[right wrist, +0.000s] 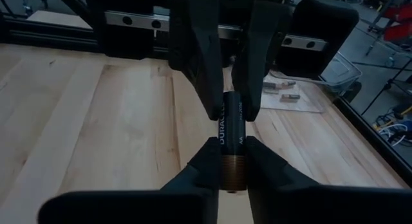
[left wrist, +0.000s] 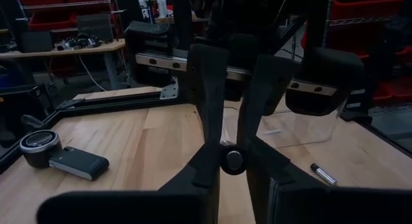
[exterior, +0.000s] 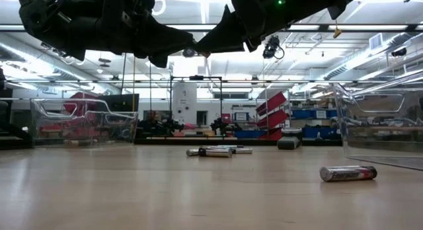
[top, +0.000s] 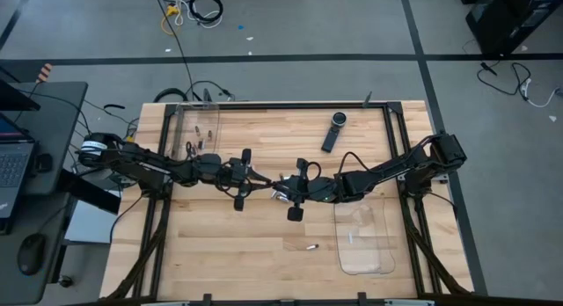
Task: Sort batteries
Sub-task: Put the bottom black battery into the top transparent bin
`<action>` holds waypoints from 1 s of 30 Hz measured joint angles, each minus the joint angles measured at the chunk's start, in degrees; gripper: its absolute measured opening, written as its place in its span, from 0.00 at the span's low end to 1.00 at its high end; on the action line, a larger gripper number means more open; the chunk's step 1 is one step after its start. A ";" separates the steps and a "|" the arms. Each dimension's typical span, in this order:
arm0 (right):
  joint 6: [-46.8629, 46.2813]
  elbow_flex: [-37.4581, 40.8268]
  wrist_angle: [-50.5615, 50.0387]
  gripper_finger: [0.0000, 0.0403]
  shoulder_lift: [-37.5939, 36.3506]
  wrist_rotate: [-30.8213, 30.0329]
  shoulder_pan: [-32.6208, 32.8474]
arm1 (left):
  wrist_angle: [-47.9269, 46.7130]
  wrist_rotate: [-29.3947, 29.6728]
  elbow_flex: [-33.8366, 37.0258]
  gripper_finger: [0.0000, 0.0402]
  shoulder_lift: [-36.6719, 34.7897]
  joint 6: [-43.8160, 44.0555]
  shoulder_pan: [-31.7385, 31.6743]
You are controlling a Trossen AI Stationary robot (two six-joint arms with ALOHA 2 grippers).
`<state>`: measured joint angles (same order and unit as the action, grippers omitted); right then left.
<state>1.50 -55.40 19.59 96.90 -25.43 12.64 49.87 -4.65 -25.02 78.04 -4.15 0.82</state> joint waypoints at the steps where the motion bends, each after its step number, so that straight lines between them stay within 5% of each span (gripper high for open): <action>1: 0.00 0.00 0.00 0.13 0.00 0.00 0.00 | 0.00 0.01 0.00 0.12 0.00 0.03 0.00; 14: -1.32 -0.09 -1.54 0.16 -0.70 -6.17 1.13 | -4.82 4.12 -0.27 0.10 -6.56 7.62 -0.04; 24: -1.90 0.00 -8.00 0.16 -4.79 -9.57 2.43 | -48.51 22.69 -11.15 0.10 -25.34 7.36 -2.13; 30: -1.65 -0.02 -8.42 0.16 -4.34 -9.58 2.17 | -74.99 25.55 -23.48 0.10 -28.69 5.90 -10.86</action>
<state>-0.16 -55.42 11.18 92.56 -35.02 14.81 -25.12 20.90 -48.50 49.35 1.75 -10.04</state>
